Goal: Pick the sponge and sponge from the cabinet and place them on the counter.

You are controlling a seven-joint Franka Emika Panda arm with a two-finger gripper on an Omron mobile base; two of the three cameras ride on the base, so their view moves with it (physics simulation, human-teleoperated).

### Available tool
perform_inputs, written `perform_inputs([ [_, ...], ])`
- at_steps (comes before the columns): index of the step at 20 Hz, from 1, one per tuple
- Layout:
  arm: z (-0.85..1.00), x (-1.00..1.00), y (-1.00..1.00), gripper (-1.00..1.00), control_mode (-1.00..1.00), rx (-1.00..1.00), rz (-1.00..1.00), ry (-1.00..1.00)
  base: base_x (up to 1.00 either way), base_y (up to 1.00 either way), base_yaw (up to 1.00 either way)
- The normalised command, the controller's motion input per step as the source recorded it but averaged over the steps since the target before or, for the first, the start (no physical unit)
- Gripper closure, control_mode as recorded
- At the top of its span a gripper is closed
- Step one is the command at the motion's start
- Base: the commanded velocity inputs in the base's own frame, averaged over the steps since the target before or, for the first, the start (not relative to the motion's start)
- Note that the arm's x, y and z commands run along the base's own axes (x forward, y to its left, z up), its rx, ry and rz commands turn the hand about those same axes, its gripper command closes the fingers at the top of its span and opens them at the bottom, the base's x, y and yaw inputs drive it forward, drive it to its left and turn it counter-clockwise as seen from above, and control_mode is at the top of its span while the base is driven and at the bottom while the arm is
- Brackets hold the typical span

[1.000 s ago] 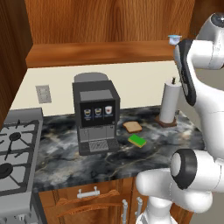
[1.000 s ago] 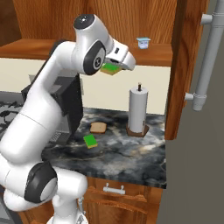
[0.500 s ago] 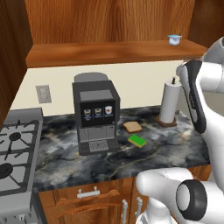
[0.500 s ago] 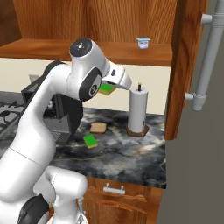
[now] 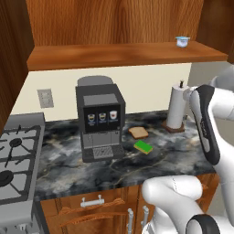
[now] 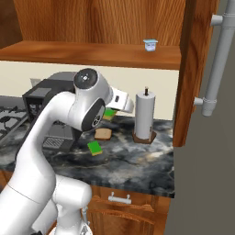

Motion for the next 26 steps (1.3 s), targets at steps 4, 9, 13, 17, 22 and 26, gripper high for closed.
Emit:
perform_inputs([
  [4, -0.59, -0.06, 0.10, 1.00, -1.00, -0.02, 0.10, 0.05, 0.00, 0.00, 0.00],
  [9, -0.61, 0.00, 0.07, 1.00, -1.00, -0.04, 0.08, 0.06, 0.00, 0.00, 0.00],
  [13, -0.62, 0.06, 0.04, 1.00, -1.00, -0.06, 0.07, 0.10, 0.00, 0.00, 0.00],
  [17, -0.60, 0.11, 0.00, 1.00, -1.00, -0.07, 0.06, 0.11, 0.00, 0.00, 0.00],
  [22, -0.58, 0.14, 0.00, 1.00, -1.00, -0.07, 0.05, 0.11, 0.00, 0.00, 0.00],
  [26, -0.55, 0.15, 0.00, 1.00, -1.00, -0.06, 0.05, 0.05, 0.00, 0.00, 0.00],
])
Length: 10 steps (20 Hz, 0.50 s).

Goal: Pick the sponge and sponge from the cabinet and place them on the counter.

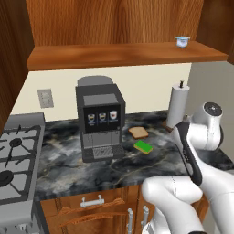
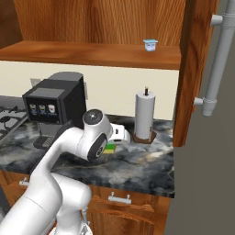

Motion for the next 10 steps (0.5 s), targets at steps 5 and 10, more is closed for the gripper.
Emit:
perform_inputs([
  [5, -0.51, 0.23, 0.00, 1.00, -1.00, -0.05, 0.04, 0.00, 0.00, 0.00, 0.00],
  [10, -0.47, 0.25, 0.00, 1.00, -1.00, -0.05, 0.04, 0.00, 0.00, 0.00, 0.00],
])
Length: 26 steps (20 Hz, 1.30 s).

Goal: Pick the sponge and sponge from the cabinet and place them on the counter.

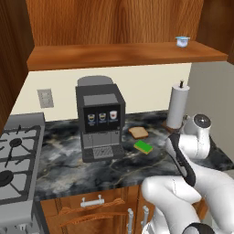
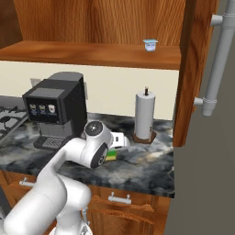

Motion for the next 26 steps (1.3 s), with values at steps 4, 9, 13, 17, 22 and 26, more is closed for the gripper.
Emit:
perform_inputs([
  [4, -0.47, 0.34, 0.00, 1.00, -1.00, -0.05, 0.04, 0.00, 0.00, 0.00, 0.00],
  [9, -0.43, 0.40, 0.00, 1.00, -1.00, -0.04, 0.04, 0.00, 0.00, 0.00, 0.00],
  [13, -0.39, 0.27, 0.00, 1.00, -1.00, -0.01, 0.05, 0.00, 0.00, 0.00, 0.00],
  [17, -0.41, 0.21, 0.00, 1.00, -1.00, 0.00, 0.06, 0.00, 0.00, 0.00, 0.00],
  [22, -0.40, 0.20, 0.00, 1.00, -1.00, 0.00, 0.06, 0.00, 0.00, 0.00, 0.00],
  [26, -0.34, 0.14, -0.02, 1.00, -1.00, 0.00, 0.05, 0.00, 0.00, 0.00, 0.00],
])
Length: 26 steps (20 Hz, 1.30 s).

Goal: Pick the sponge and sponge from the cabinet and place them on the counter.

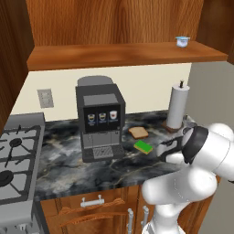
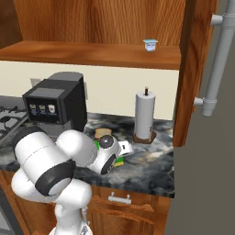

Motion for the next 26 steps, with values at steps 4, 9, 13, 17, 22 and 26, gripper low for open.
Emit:
perform_inputs([
  [4, -0.23, 0.05, -0.01, 1.00, -1.00, -0.02, 0.04, 0.00, 0.00, 0.00, 0.00],
  [9, -0.15, 0.07, -0.04, 1.00, -1.00, -0.02, 0.03, -0.03, 0.00, 0.00, 0.00],
  [13, -0.05, 0.01, -0.01, 1.00, -1.00, -0.02, 0.02, -0.03, 0.00, 0.00, 0.00],
  [17, 0.00, 0.00, 0.00, -1.00, -1.00, 0.00, 0.00, 0.00, 0.00, 0.00, 0.00],
  [22, 0.02, 0.00, 0.00, -1.00, -1.00, 0.00, 0.00, 0.00, 0.00, 0.00, 0.00],
  [26, 0.26, 0.00, 0.00, -1.00, -1.00, 0.02, 0.00, 0.01, 0.00, 0.00, 0.00],
])
